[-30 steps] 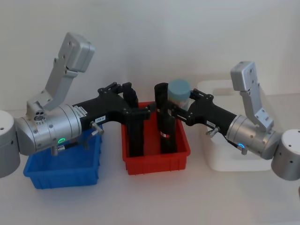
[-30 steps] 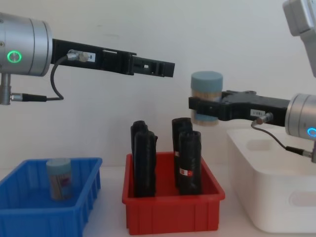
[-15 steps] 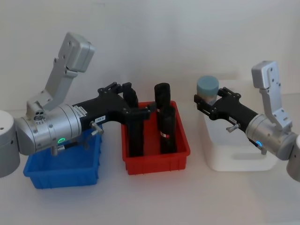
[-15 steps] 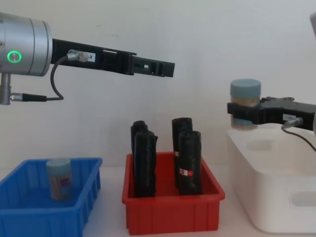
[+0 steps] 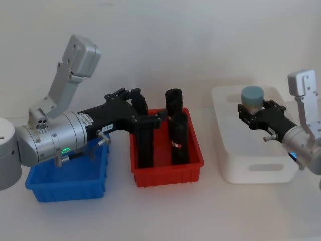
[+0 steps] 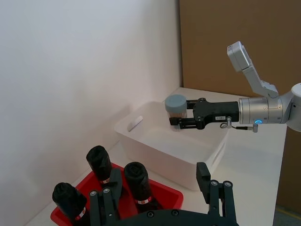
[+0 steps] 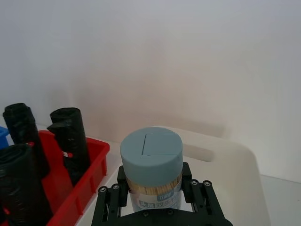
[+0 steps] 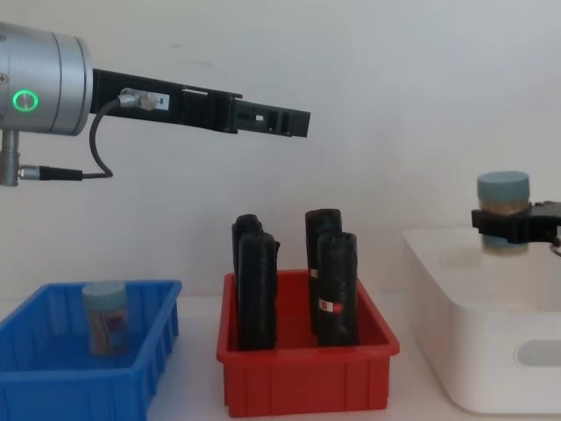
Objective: Pick the cotton swabs from the blue box and place them into the white box.
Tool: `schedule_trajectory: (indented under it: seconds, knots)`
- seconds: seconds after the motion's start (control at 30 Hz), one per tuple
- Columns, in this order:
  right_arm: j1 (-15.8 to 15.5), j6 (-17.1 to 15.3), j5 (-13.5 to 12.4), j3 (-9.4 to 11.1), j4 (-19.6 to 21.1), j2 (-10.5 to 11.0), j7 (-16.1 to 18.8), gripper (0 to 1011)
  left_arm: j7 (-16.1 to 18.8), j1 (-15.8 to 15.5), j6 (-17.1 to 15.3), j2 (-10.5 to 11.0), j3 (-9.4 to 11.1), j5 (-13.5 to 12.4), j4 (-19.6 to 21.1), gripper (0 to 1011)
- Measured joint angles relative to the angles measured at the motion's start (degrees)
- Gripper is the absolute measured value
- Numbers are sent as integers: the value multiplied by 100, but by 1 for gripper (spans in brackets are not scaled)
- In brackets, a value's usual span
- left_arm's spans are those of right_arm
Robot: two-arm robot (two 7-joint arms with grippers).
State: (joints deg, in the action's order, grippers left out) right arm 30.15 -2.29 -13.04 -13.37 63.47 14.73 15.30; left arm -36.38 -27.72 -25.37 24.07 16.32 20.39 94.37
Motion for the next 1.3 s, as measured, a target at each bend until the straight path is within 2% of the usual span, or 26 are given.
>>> schedule_trajectory:
  seconds: [0.1,0.27,0.5,1.3]
  knots:
    - [26,-93,16,45,-95,12,-198,662,0,0,0,0,0,0,0,1000]
    - [70,-226,37,101,-246,21,-474,839,0,0,0,0,0,0,0,1000]
    - [130,-294,68,157,-431,29,-697,1002,0,0,0,0,0,0,0,1000]
    - [88,-97,143,257,-485,76,-876,1002,0,0,0,0,0,0,0,999]
